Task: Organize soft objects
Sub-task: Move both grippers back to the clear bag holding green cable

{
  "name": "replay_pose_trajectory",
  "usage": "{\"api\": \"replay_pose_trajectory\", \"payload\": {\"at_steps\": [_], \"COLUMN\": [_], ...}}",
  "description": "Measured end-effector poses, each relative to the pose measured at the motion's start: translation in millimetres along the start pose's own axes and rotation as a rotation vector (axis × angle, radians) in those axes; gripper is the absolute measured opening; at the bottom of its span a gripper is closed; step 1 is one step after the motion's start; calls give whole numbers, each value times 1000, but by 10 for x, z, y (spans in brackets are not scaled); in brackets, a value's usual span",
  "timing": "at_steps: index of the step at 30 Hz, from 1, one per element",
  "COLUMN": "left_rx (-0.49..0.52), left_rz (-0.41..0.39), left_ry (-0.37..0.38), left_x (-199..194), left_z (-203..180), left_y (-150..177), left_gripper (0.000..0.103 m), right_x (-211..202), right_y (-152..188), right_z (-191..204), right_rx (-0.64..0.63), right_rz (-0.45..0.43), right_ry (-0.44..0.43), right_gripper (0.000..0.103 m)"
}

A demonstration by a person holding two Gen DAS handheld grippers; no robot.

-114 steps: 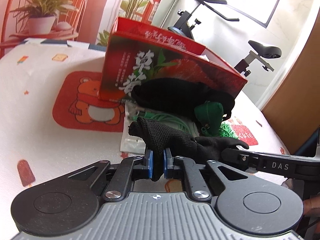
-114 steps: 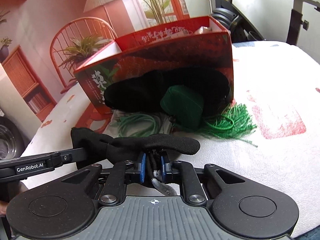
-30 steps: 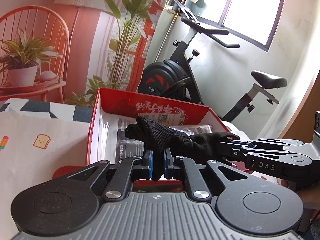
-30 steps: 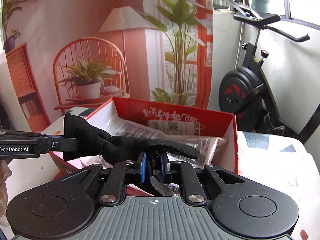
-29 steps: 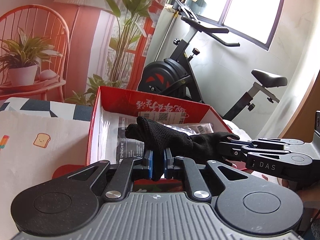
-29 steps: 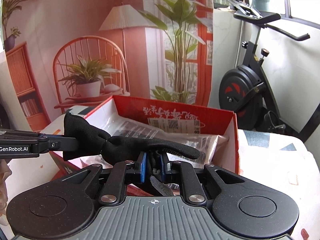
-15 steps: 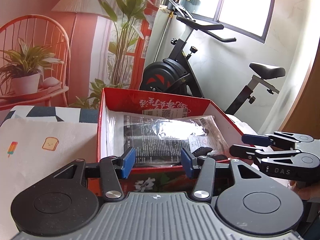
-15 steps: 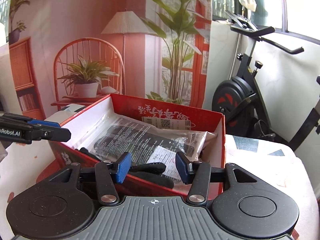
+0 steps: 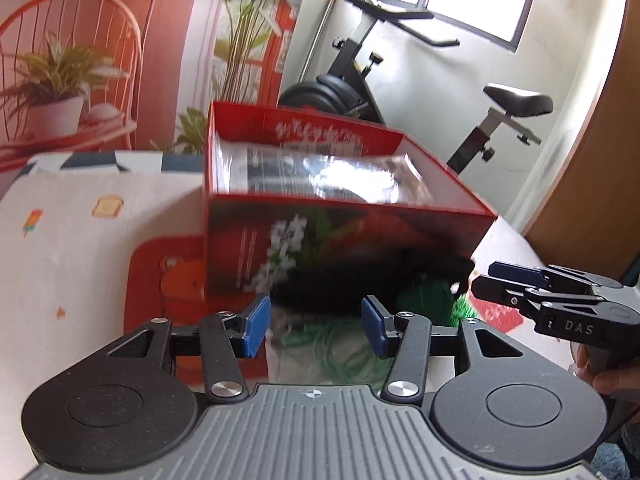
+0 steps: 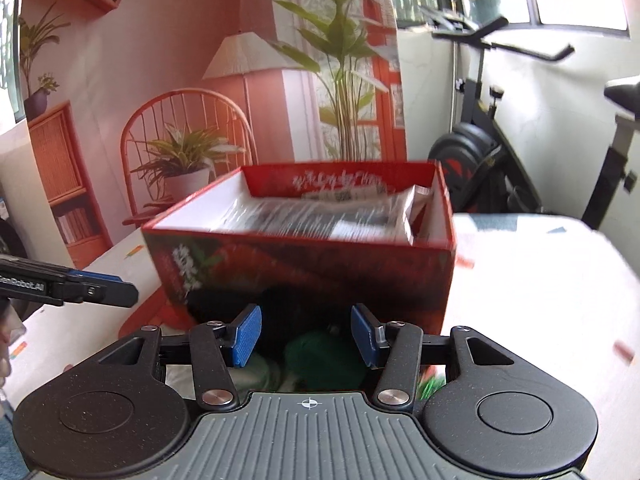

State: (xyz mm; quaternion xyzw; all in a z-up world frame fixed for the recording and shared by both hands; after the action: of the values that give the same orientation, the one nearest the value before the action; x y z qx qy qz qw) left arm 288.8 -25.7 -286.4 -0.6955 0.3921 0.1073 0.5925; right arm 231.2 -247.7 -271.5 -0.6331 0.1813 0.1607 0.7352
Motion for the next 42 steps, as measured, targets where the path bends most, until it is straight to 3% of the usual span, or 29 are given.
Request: {"api": "replay_pose_trajectory", "payload": {"at_steps": [6,11,19,22,25,42], "left_rx": [-46,-54,-90,-74,-62,-89], "left_rz": [73,95,77,73,92,123], "left_ry": [-4,0,-57,-50,-9,25], "left_x": [275,465,591,610,621,437], "left_z": [162,202,362,328,245,-13], "left_y": [279,413,437,434,467,749], "left_gripper": [52,52,52,50,37,36], "right_x": [102,227,457,530,589,352], "right_y": [539,738,805,783,760,870], "right_z": [188,239,234,268,318,380], "right_rx": [55,57,58,55,45,76], "right_rz": [117,171,217,210,210,226], "right_ry": [-37,-27,-5,-8,-17,-65], "right_gripper": [46,45,45,45,45,36]}}
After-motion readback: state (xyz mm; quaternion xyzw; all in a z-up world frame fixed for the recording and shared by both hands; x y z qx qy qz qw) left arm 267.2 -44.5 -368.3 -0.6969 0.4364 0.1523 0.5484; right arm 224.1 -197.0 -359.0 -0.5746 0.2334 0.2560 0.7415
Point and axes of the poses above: each gripper's, at about its wrist camera, not at the fingertips, and x roughly the way its jaws point, z to its left, y to its underside, the point moved 10 cm from there along x, roughly the way its jaws point, and after that the axes turned 4 degrees about -x, right-handed, at the moved point
